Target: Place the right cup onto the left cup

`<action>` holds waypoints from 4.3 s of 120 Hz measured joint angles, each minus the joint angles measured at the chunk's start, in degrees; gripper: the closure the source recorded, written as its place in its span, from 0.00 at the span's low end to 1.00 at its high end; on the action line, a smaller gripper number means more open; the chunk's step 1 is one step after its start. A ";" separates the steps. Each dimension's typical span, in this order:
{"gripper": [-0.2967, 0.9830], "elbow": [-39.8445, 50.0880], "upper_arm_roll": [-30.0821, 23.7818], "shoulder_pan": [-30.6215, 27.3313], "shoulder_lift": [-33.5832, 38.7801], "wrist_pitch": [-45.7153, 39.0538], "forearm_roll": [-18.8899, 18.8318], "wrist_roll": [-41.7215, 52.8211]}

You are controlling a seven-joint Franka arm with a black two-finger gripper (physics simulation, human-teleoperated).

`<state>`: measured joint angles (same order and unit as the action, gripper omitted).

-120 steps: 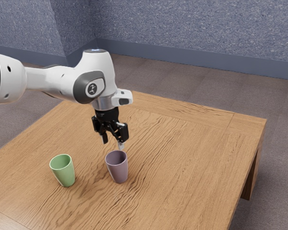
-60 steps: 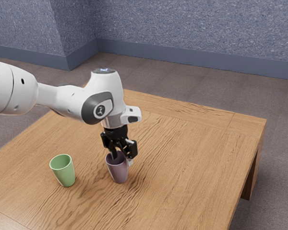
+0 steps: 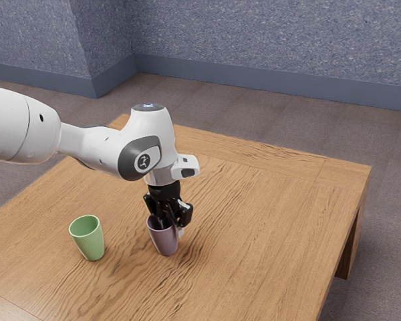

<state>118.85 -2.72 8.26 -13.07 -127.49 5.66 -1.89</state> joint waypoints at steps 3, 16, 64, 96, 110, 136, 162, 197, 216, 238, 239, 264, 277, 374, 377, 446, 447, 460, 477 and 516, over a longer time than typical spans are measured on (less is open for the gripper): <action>0.60 0.00 0.00 0.00 0.02 0.03 0.00 -0.07; 0.69 0.00 0.00 0.00 0.09 0.19 -0.05 -0.36; 0.83 0.00 -0.26 0.22 0.71 0.44 -0.98 -1.55; 0.84 0.24 -0.23 -0.30 4.84 1.92 -3.89 -3.05; 0.84 0.27 -0.18 -0.76 7.62 3.15 -6.73 -3.93; 0.84 2.39 -0.25 -1.35 15.03 7.82 -10.87 -6.25; 0.84 7.83 -5.50 -10.77 24.04 11.65 -11.82 -8.40; 0.84 10.47 -9.35 -18.32 26.39 13.67 -11.71 -10.33; 0.84 11.41 -10.06 -20.55 26.08 13.59 -11.28 -11.05; 0.84 12.16 -10.08 -22.18 25.45 12.95 -11.03 -11.66; 0.84 12.17 -10.07 -22.21 25.42 12.93 -11.02 -11.68; 0.84 12.22 -10.02 -22.82 24.06 12.15 -10.91 -12.18; 0.84 12.22 -9.99 -23.11 23.22 11.64 -10.88 -12.38; 0.62 12.19 -9.32 -22.97 22.37 10.44 -9.28 -12.78; 0.61 12.17 -9.32 -22.78 22.70 10.52 -9.24 -12.79; 0.43 7.68 -2.92 -12.40 27.23 15.95 -8.45 -12.69; 0.42 7.41 -2.61 -11.93 27.20 16.11 -8.46 -12.65; 0.34 5.22 2.92 -5.40 26.68 18.22 -8.47 -11.61; 0.29 0.26 8.72 1.81 24.31 21.89 -8.53 -9.46; 0.24 -10.67 16.68 10.79 20.77 29.31 -9.45 -3.73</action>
<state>108.18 13.96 19.05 7.70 -98.19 -3.78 -5.62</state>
